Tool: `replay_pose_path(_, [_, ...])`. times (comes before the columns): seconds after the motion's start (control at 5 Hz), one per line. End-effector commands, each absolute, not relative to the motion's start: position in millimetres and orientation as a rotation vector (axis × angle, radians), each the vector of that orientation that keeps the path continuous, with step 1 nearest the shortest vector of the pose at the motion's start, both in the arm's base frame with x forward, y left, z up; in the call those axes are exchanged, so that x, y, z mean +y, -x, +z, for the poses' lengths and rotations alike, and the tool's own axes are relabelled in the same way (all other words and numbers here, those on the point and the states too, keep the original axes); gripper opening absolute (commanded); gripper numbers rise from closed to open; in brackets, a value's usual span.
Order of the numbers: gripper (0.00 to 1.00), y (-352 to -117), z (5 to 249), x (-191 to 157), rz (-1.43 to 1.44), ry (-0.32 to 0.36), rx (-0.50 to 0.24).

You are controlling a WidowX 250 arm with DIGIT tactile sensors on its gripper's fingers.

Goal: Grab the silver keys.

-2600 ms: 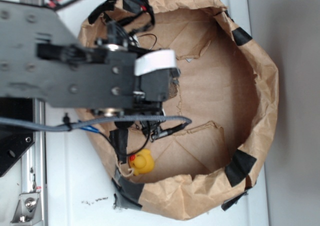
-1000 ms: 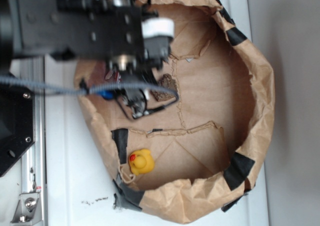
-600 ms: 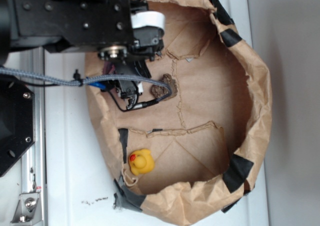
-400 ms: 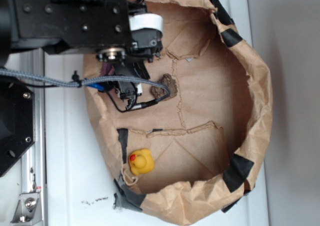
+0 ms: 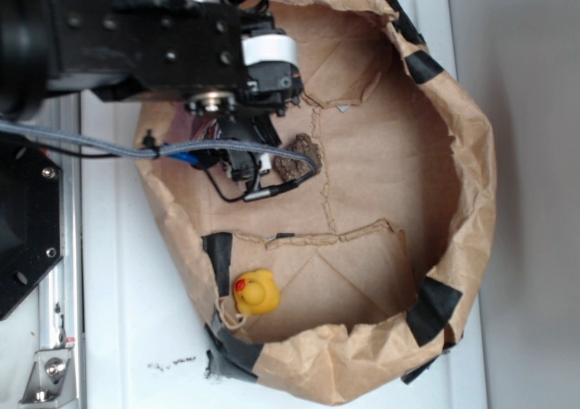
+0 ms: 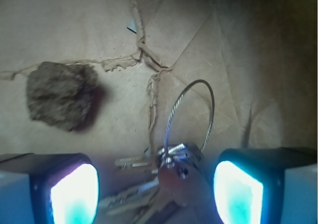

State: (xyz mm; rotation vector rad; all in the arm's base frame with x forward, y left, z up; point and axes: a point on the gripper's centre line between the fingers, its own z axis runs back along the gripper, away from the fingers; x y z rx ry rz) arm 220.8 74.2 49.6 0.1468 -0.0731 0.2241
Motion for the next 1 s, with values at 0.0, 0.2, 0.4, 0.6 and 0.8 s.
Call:
replay_pose_path(0.0, [1.00, -240, 53, 87, 0.243, -0.161, -0.136])
replay_pose_path(0.2, [1.00, -242, 58, 90, 0.250, -0.164, -0.152])
replay_pose_path(0.4, [1.00, -245, 63, 95, 0.270, -0.171, -0.204])
replay_pose_path(0.6, [1.00, -253, 60, 97, 0.291, -0.192, -0.223])
replay_pose_path(0.8, [1.00, -258, 52, 101, 0.295, -0.209, -0.219])
